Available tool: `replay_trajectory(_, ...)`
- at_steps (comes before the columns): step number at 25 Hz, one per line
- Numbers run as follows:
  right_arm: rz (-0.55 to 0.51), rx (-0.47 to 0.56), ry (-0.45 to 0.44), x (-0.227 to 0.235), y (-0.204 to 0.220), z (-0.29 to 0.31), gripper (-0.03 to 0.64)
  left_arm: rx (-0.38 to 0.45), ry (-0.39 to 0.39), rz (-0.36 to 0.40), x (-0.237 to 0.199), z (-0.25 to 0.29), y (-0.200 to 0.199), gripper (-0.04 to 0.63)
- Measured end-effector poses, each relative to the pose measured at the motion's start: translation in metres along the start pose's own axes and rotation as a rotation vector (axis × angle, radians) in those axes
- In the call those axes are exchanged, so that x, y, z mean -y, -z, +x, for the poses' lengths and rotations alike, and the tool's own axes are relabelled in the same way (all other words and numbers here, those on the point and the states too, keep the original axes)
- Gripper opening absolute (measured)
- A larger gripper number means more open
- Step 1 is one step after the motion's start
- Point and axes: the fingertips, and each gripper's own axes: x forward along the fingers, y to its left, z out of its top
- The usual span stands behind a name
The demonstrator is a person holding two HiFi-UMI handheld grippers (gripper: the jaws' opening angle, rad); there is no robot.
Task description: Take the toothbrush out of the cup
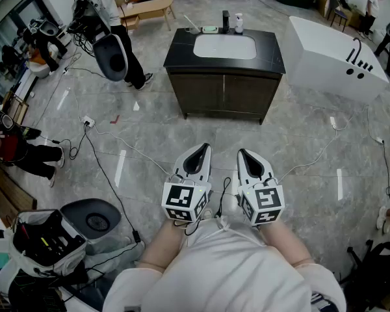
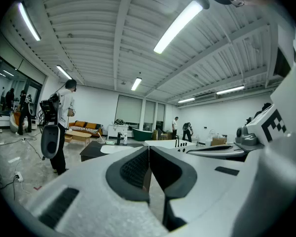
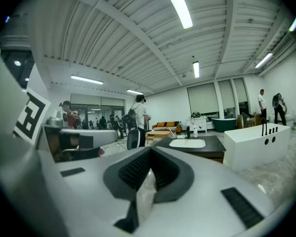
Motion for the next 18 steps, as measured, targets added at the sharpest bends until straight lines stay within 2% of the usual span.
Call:
replay_trajectory(7, 0.006, -0.019, -0.018, 0.004, 0.005, -0.004, 0.026, -0.012, -0.002, -0.017, 0.007, 0.003, 0.003, 0.020)
replay_trajectory(11, 0.047, -0.037, -0.026, 0.005, 0.011, -0.006, 0.026, -0.024, -0.010, -0.030, 0.008, 0.001, 0.007, 0.020)
replay_trajectory(18, 0.101, -0.064, -0.021, 0.015, 0.028, -0.011, 0.027, -0.014, -0.048, -0.097, 0.003, -0.002, 0.020, 0.020)
